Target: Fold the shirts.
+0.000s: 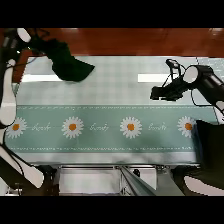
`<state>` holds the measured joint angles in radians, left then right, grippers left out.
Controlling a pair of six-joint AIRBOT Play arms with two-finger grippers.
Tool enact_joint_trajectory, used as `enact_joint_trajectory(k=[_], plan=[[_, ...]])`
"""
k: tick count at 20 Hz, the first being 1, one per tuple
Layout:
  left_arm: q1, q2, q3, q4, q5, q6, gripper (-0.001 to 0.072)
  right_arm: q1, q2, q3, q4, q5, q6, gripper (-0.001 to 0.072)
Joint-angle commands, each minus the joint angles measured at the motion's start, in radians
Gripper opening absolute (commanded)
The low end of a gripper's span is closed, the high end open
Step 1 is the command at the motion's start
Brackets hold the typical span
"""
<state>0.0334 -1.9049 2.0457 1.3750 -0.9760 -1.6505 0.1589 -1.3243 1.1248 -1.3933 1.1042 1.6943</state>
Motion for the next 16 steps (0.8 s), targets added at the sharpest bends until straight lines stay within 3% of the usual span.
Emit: enact_joint_trajectory(k=[1,3,13,16], plan=[[-0.032,0.204,0.019,-0.071,0.014,0.143,0.0031,0.001,0.098,0.0,0.001,-0.002,-0.002,0.0618],[-0.072,0.325,0.013,-0.066,-0.024,0.21,0.0031,0.001,0.18,0.0,0.003,0.01,-0.002,0.0618],[-0.351,0.697,0.011,-0.068,0.019,0.181,0.0031,0.001,0.586,0.0,0.042,0.158,-0.024,0.0618],[-0.545,0.766,-0.082,-0.074,0.16,0.176,0.0031,0.001,0.657,0.0,0.042,0.173,-0.023,0.0618]])
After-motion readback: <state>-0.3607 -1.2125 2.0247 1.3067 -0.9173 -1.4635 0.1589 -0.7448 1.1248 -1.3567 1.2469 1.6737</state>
